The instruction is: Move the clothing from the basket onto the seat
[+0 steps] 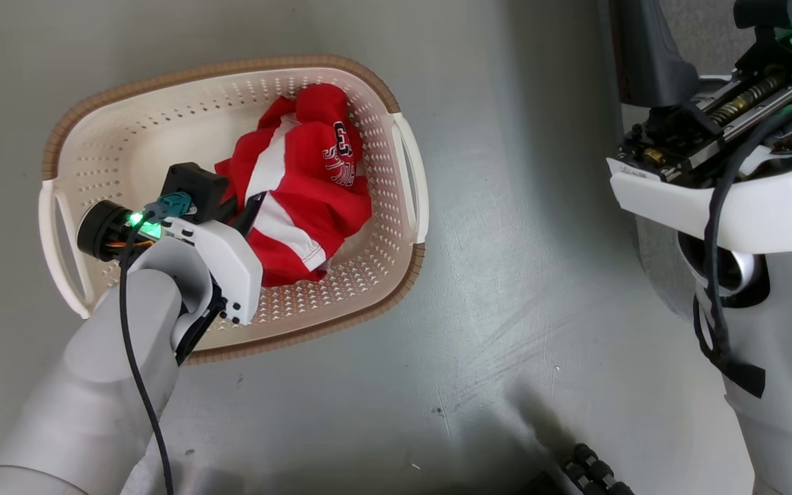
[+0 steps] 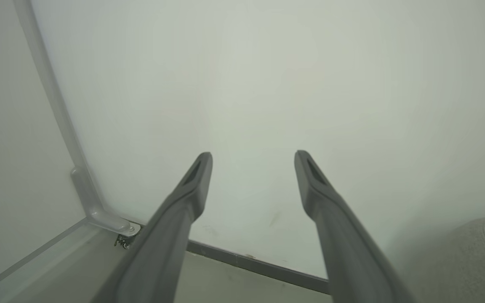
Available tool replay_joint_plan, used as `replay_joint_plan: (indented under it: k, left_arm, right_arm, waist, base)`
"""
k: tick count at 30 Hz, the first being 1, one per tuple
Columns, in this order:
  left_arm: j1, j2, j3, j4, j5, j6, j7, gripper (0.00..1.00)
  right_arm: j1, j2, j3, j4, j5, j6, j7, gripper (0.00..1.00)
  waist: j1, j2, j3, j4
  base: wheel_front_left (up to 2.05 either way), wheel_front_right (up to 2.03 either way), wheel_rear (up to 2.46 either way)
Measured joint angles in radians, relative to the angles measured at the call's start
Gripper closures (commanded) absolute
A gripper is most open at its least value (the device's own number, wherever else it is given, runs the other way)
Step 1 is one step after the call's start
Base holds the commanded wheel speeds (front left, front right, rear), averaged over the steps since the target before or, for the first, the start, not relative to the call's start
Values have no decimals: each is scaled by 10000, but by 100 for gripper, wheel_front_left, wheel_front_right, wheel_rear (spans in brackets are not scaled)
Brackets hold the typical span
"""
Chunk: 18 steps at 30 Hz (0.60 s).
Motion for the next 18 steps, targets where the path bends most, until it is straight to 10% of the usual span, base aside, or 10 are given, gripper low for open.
replay_joint_plan:
  k: [18]
  left_arm:
    - [611,-113,387,-596,-466,0,-1363,100]
  right_arm:
    - [-86,-6,-157,443,-27,0,0,0]
  waist:
    - [0,0,-1041,565]
  base:
    - [0,0,0]
